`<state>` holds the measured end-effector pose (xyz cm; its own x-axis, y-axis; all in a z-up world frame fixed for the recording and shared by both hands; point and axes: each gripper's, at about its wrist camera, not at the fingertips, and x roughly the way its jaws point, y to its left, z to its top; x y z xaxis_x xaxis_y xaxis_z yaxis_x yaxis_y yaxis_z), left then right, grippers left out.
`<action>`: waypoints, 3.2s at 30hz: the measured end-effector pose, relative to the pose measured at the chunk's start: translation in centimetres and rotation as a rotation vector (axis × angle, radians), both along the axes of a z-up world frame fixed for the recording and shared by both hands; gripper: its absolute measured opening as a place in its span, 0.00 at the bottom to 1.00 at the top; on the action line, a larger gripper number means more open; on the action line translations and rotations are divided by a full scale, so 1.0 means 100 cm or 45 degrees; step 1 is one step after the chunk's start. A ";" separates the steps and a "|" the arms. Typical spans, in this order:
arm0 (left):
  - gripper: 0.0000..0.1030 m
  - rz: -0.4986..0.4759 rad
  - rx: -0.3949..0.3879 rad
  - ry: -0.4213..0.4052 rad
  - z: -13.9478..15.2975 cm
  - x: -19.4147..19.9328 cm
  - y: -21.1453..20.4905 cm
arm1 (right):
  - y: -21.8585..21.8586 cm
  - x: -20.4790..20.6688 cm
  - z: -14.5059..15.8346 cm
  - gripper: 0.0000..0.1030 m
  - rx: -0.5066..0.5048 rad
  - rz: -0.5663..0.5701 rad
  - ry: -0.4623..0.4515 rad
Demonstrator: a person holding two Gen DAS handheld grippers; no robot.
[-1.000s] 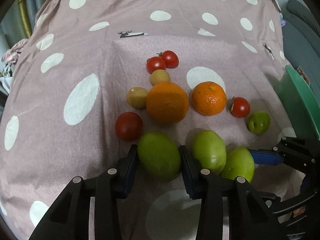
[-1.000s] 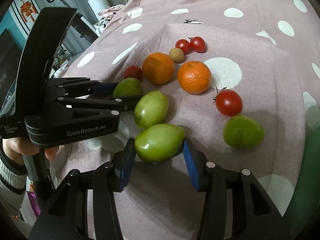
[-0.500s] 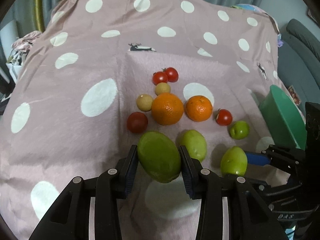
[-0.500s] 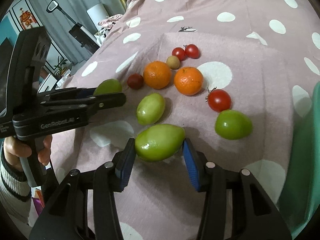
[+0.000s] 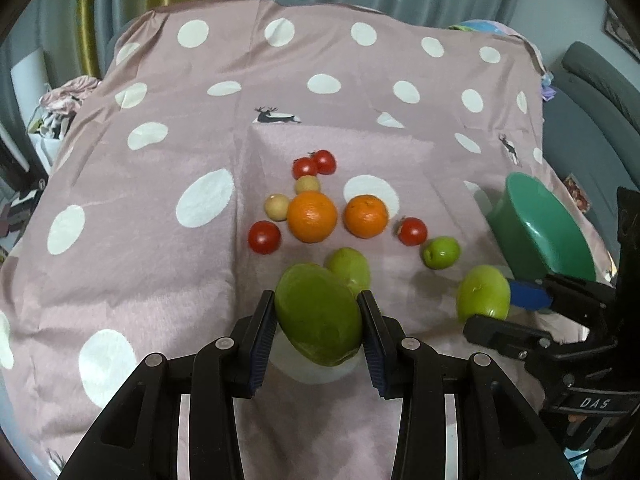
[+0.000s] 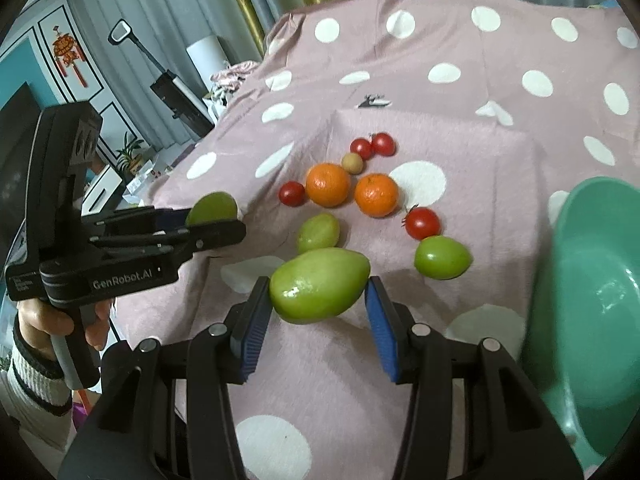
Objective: Organize fruits
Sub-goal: 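Grasp a large green fruit with the left gripper while the right grasps another, then carry both green fruits over the green bowl and open both grippers, then move both grippers back toward the remaining green fruits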
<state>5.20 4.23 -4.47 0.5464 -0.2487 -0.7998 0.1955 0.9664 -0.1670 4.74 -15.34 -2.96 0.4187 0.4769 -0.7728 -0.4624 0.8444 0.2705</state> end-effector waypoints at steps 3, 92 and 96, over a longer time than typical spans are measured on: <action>0.40 -0.012 0.003 -0.013 0.005 -0.006 -0.007 | -0.008 -0.006 0.008 0.46 0.008 -0.022 -0.028; 0.68 -0.267 0.114 -0.036 0.017 0.008 -0.126 | -0.179 -0.044 0.034 0.60 0.029 -0.598 -0.125; 0.69 -0.089 0.122 0.047 0.000 0.001 -0.074 | -0.168 -0.043 0.036 0.62 0.046 -0.552 -0.126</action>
<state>5.30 -3.15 -4.48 0.5003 -0.2066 -0.8409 0.2584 0.9625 -0.0827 0.39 -32.16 0.62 0.6570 0.2669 -0.7050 -0.0924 0.9567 0.2761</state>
